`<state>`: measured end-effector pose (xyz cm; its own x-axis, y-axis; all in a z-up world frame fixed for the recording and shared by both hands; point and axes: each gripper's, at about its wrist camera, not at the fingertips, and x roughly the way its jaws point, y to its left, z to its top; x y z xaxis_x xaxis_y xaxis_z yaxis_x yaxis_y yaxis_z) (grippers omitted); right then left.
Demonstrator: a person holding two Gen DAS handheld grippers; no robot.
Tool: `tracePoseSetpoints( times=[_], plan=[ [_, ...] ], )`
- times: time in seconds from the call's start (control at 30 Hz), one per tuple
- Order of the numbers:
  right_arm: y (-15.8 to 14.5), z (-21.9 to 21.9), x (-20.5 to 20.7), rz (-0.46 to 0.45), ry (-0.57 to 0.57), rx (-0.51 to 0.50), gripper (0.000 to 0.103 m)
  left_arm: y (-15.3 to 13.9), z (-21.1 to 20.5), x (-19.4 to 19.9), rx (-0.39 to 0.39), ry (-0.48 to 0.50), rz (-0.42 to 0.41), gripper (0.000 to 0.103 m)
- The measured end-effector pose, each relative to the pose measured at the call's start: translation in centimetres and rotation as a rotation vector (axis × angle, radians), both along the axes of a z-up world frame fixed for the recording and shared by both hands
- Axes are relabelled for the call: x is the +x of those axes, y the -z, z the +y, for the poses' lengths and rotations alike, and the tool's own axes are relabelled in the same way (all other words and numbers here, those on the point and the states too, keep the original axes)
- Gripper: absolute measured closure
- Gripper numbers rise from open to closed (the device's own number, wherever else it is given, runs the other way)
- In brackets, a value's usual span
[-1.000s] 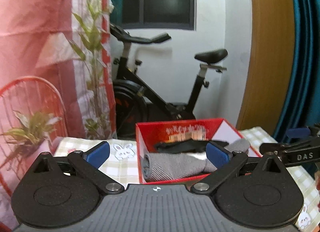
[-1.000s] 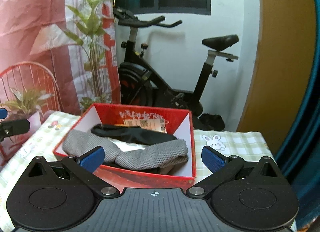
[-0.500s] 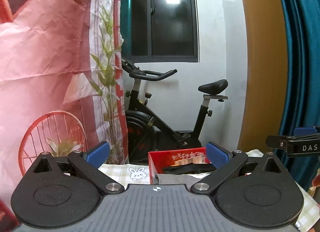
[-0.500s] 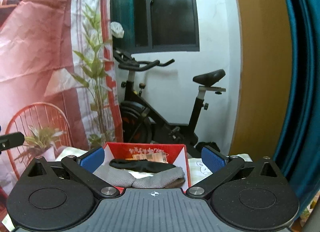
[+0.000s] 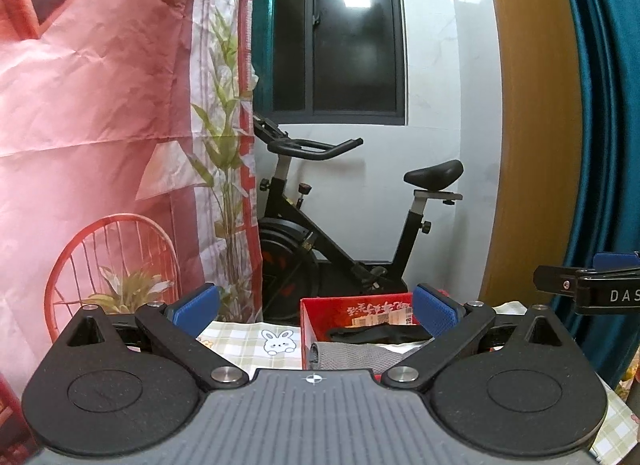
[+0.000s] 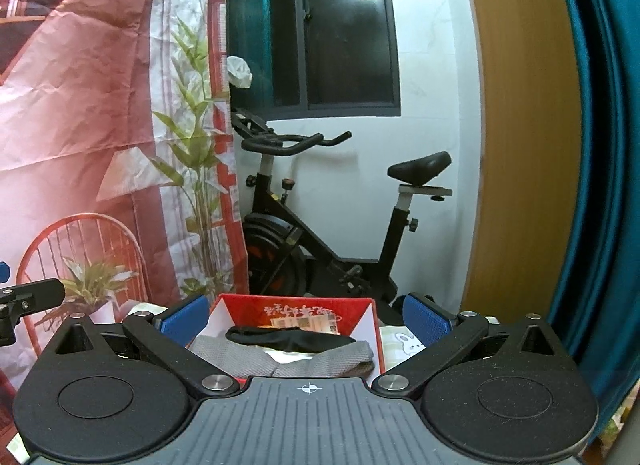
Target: Organize soft objects
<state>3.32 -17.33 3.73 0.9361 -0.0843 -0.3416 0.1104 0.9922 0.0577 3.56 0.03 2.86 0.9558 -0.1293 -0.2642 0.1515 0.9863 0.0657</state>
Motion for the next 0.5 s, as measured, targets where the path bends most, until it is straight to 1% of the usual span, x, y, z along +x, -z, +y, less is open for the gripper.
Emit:
tracePoseSetpoints(
  times=[0.5],
  plan=[
    [0.01,-0.03,-0.17,0.002,0.000,-0.002,0.000,0.42,0.28,0.05,-0.008,0.002,0.024,0.000]
  ],
)
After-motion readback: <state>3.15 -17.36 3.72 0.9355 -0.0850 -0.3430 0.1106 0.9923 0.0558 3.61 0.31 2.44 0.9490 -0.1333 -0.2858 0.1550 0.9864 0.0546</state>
